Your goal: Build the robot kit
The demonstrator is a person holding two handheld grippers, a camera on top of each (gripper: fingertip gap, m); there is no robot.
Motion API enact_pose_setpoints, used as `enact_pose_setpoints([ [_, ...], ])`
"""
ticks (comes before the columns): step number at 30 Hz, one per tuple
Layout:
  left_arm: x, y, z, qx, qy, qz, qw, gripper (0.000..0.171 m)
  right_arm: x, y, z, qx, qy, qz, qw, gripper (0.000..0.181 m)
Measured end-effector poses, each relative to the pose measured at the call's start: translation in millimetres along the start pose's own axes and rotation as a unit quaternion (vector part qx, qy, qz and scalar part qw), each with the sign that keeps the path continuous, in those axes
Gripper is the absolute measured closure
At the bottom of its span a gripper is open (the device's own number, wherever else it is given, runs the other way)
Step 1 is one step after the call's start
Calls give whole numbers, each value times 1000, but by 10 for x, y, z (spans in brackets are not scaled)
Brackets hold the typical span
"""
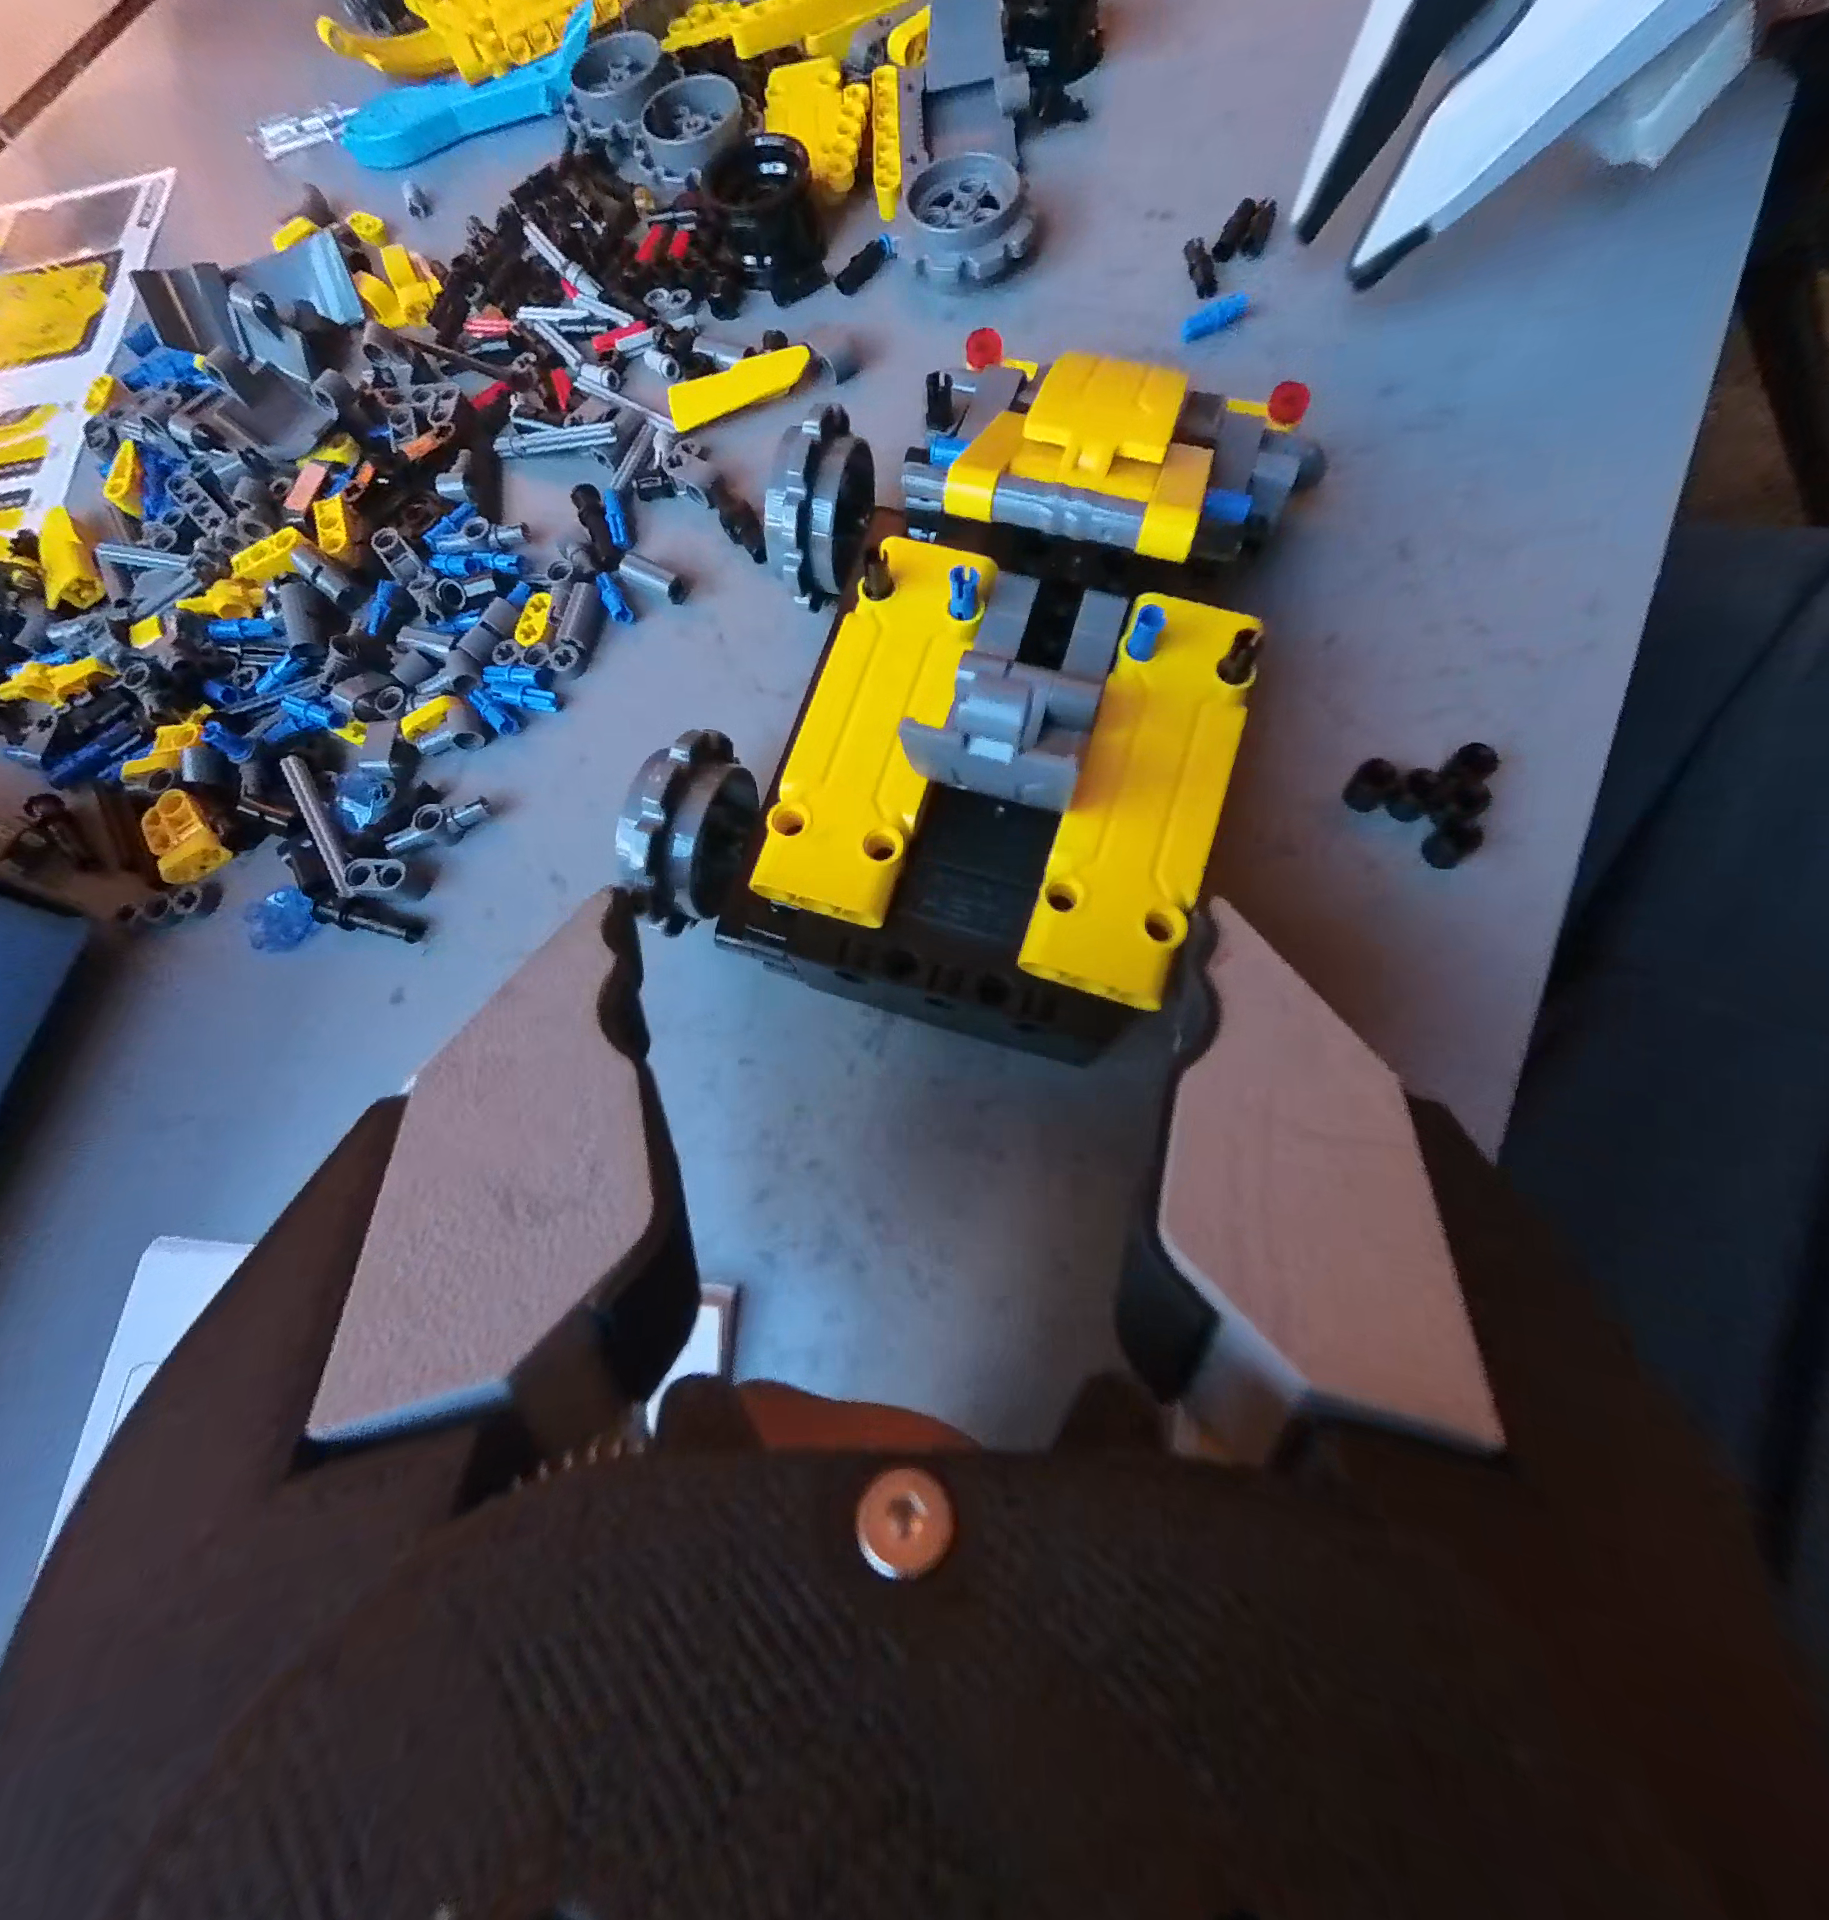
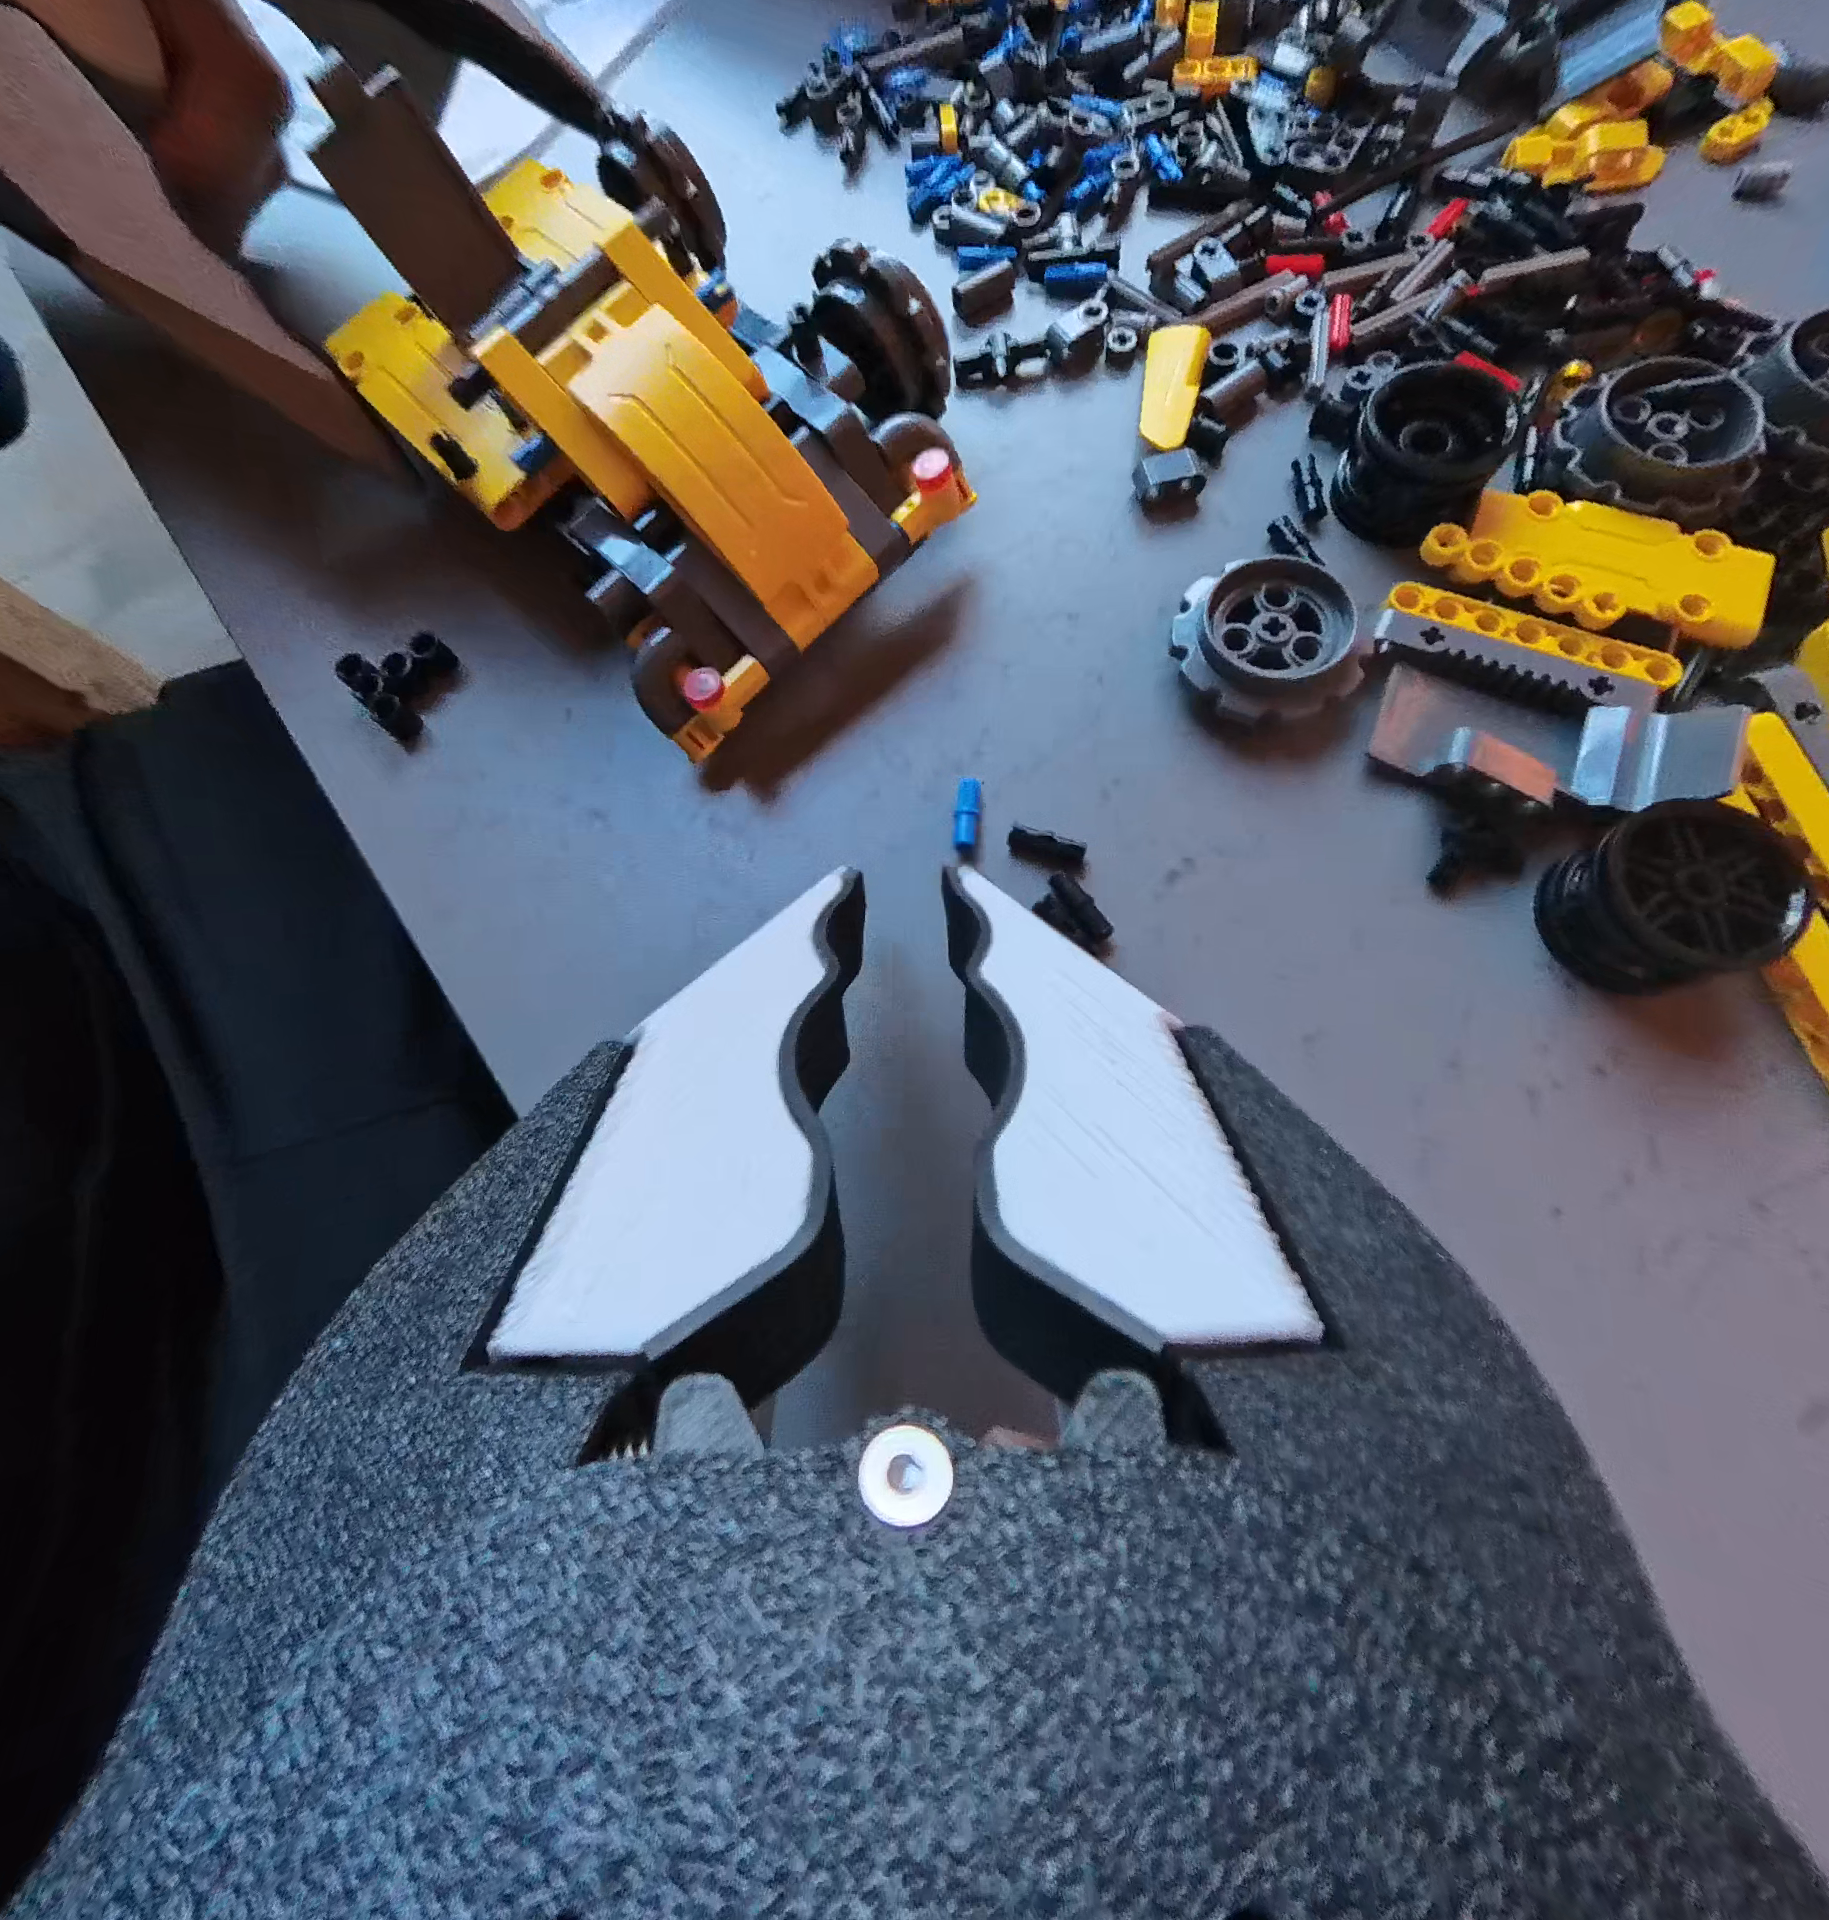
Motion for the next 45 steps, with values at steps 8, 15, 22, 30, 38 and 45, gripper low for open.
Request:
enact_pose_setpoints([
  [8, -95, -29, -6, 33, -17, -35, 999, 66, -119, 103, 80, 30, -18, -39, 999, 167],
  [15, -43, 46, -115, 80, -49, -17, 995, 89, -207, 128, 71, 39, -48, -31, 998, 171],
  [22, 347, 190, -169, 98, 9, 95, 991, 92, -222, 85, 65, 25, -51, -22, 998, 181],
  [30, 523, 749, -317, 88, 87, 105, 987, 102, -219, 77, 62, 8, -49, -32, 998, 181],
  [38, 668, 725, -289, 103, 167, 90, 976, 106, -217, 104, 65, -11, -46, -37, 998, 176],
  [45, 673, 672, -319, 129, 180, 82, 972, 109, -219, 97, 69, -8, -44, -39, 998, 174],
])
Point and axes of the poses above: each gripper's, where its closed fingertips meet, x back along the fingers, z out of its top, y = z × x across the jaws, the point moved 4 cm from there along x, back along the fingers, and after that the axes turned 6 degrees about -x, right-handed, at the moved point
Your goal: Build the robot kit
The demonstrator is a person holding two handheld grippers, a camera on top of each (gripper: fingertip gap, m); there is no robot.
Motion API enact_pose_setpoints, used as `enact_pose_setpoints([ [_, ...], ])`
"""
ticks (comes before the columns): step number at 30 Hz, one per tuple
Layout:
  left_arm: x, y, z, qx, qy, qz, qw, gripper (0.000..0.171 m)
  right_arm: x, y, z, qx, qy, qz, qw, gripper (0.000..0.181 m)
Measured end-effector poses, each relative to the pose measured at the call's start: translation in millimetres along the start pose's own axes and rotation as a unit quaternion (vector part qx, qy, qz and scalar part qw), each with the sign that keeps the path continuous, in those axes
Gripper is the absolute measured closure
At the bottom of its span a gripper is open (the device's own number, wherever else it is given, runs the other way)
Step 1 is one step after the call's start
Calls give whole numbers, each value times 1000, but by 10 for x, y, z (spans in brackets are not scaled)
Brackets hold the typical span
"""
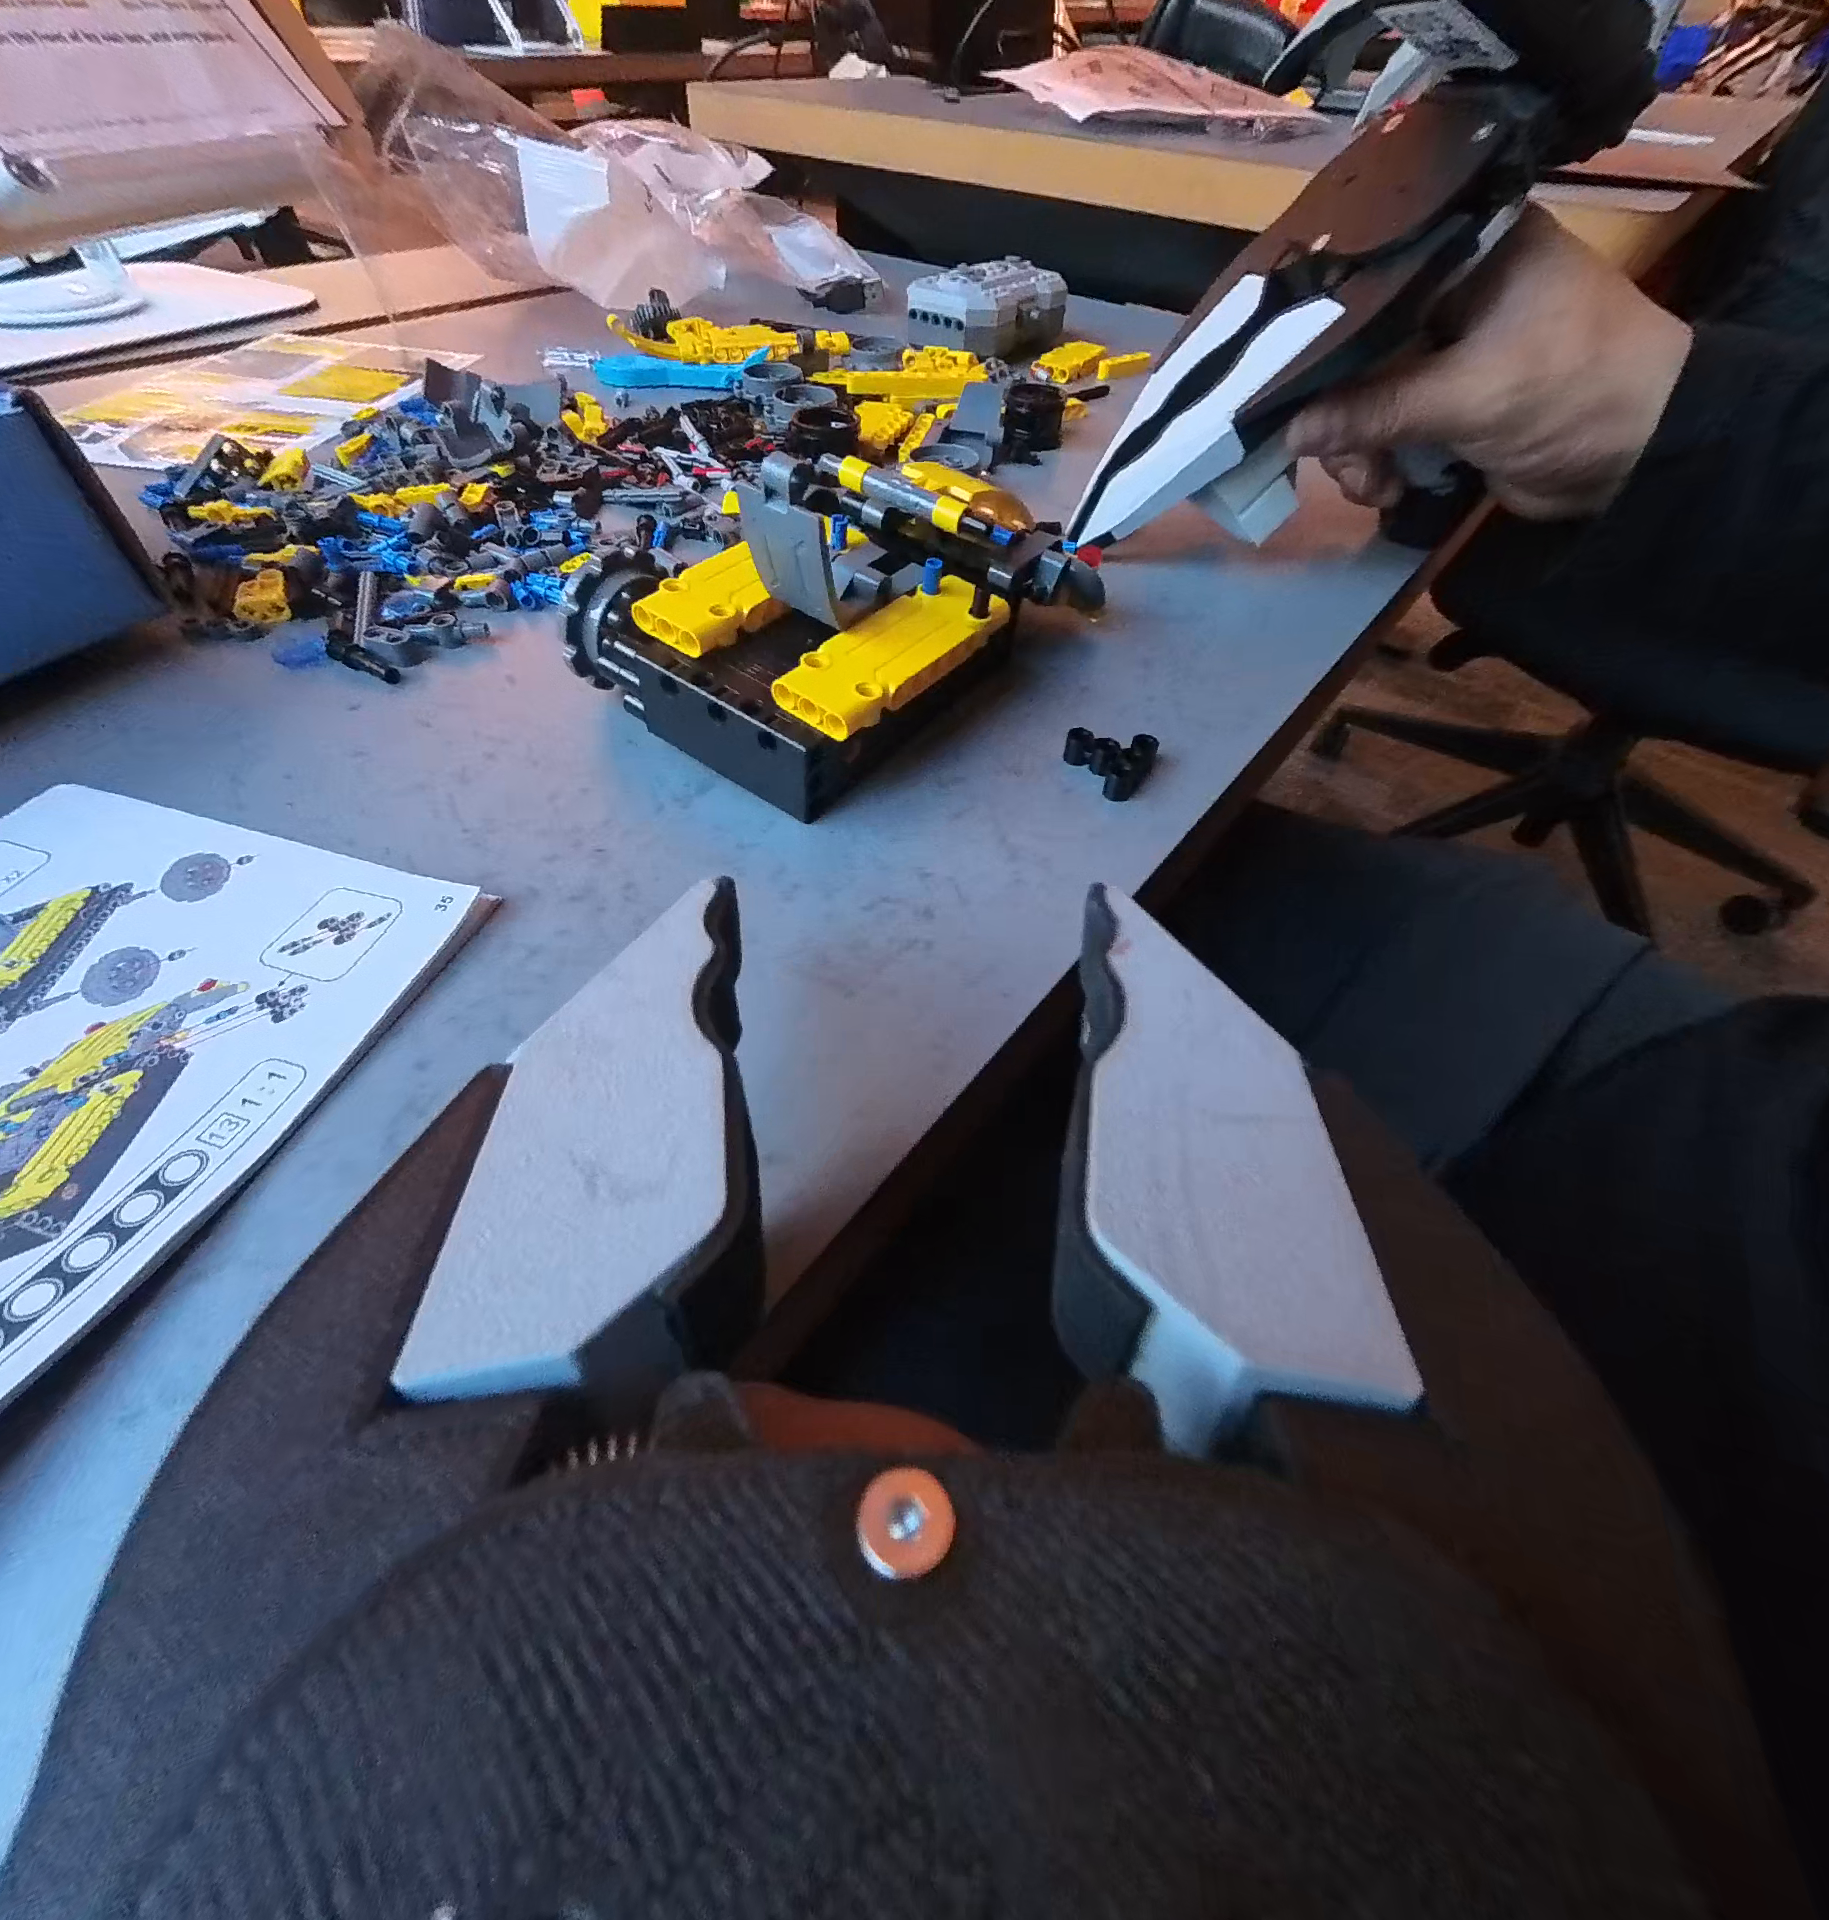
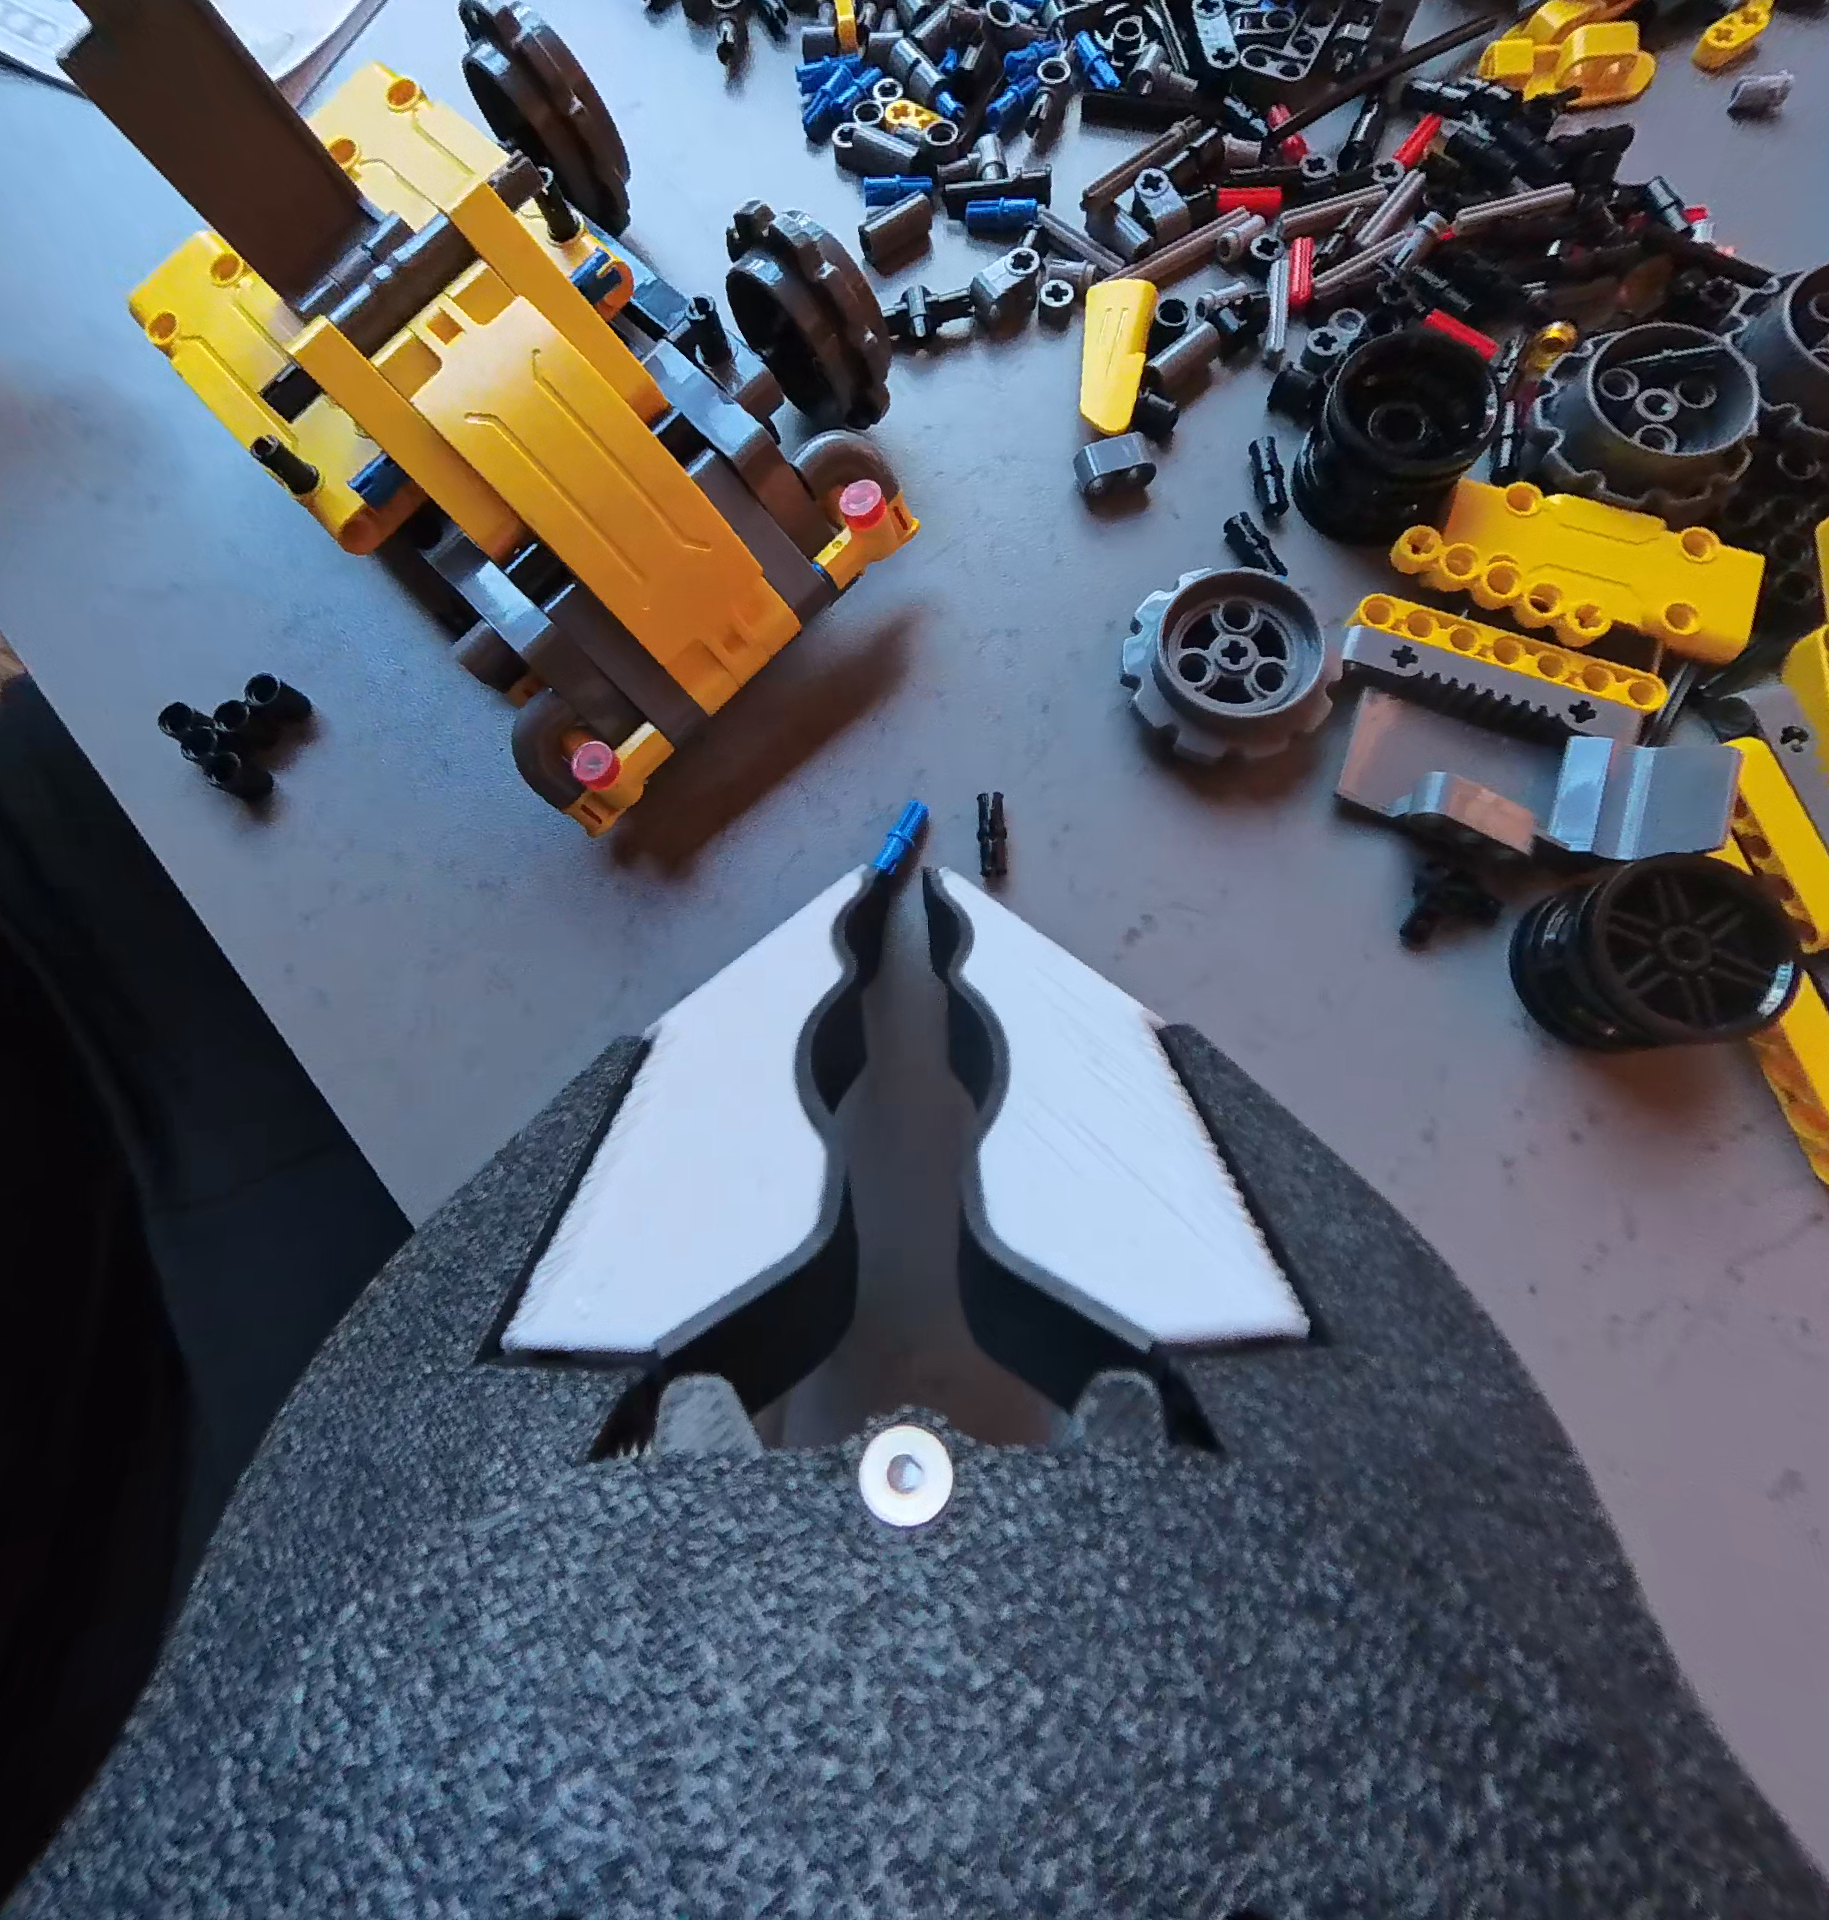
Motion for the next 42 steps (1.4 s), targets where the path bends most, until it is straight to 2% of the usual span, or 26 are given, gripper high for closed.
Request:
enact_pose_setpoints([
  [11, -23, -7, 12, 0, 9, 2, 1000, 112, -25, 1, 18, -10, 1, 3, 1000, 171],
  [24, -25, -2, 12, -7, 8, 3, 1000, 113, -30, -24, 22, -17, 3, 8, 1000, 177],
  [32, -115, 94, 29, -17, -10, -11, 1000, 114, 91, -206, -13, 4, 33, 20, 999, 177],
  [35, -169, 216, 60, -56, -27, -30, 998, 122, 175, -308, -39, 11, 40, 42, 998, 177],
  [39, -228, 340, 178, -190, -33, -38, 981, 138, 333, -631, 37, 30, 59, 102, 993, 177],
  [42, -293, 374, 236, -256, -37, -43, 965, 144, 364, -948, 97, 37, 58, 165, 984, 177],
])
Point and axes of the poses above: each gripper's, where its closed fingertips meet, x back along the fingers, z out of its top, y = z × x across the jaws, the point moved 4 cm from there along x, back along the fingers, and after that the axes turned 6 degrees about -x, right-handed, at the moved point
